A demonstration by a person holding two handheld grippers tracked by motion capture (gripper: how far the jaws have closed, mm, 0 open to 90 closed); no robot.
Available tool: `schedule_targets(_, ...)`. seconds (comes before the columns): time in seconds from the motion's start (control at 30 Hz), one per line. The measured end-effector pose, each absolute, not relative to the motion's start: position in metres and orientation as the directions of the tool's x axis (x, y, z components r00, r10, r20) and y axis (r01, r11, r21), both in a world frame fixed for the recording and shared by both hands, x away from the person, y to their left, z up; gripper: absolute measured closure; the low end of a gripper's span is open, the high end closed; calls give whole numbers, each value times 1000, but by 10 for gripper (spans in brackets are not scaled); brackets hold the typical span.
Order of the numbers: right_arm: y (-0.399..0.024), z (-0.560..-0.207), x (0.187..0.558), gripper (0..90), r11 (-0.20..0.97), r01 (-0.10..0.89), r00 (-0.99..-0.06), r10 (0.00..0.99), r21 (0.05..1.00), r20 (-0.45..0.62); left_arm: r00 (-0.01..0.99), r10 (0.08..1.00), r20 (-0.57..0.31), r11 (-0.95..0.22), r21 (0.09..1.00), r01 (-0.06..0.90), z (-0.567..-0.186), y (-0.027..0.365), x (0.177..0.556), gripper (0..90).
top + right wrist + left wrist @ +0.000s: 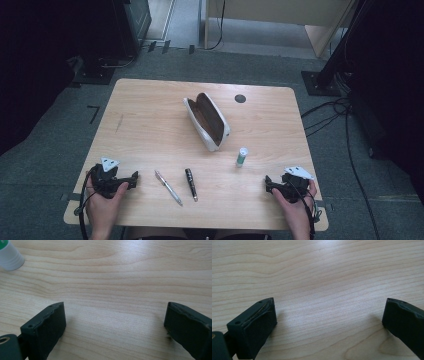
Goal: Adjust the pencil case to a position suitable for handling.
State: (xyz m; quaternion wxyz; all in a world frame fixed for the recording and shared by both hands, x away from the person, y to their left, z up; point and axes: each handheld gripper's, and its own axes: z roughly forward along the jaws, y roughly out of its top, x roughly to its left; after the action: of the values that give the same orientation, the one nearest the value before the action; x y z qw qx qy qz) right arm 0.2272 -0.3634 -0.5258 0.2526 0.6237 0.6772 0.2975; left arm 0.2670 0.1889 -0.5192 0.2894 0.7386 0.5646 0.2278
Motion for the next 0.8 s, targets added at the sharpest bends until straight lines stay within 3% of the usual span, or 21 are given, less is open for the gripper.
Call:
schedule_targets(0.3, -360, -515, 224, 132, 30, 662, -72, 997, 749, 24, 258, 966, 10, -195, 685, 702, -519, 189, 267, 0)
schedule_targets(0.8, -339, -465, 238, 149, 58, 608, -157, 986, 792, 48, 265, 964, 12, -202, 682, 703, -519, 189, 267, 0)
